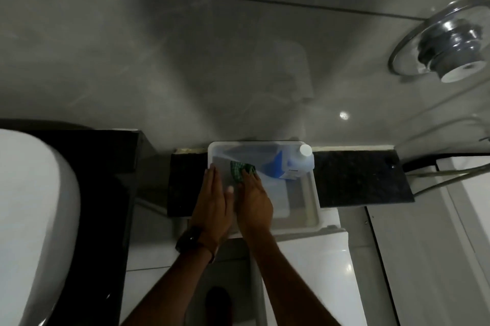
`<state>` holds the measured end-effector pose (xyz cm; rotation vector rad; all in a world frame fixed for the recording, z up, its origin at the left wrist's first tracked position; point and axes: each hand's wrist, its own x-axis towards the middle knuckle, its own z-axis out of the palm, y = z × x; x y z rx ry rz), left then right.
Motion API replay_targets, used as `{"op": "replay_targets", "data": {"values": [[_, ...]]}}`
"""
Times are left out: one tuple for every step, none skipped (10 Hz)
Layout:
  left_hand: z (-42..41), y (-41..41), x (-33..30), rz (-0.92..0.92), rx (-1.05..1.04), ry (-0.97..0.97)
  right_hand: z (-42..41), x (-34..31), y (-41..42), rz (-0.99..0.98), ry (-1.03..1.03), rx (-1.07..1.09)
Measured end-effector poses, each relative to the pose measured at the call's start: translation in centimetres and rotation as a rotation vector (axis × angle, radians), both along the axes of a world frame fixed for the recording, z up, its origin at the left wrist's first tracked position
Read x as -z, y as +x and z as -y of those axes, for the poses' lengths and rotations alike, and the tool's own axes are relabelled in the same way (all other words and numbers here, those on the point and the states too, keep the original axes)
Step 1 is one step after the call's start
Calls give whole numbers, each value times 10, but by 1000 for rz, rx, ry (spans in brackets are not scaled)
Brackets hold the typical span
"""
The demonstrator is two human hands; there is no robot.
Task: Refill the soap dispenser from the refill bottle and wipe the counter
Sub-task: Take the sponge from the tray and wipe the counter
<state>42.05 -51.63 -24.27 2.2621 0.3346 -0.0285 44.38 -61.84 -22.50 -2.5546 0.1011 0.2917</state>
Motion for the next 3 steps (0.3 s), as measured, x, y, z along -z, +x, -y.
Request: {"op": "replay_targets", "data": {"values": [[4, 7, 8, -5, -32, -24, -2, 11, 15, -57, 30, -60], [3, 9, 9, -16, -46, -19, -2, 14, 22, -97, 67, -77], [3, 7, 4, -10, -38, -38, -2, 9, 13, -52, 112, -19]]}}
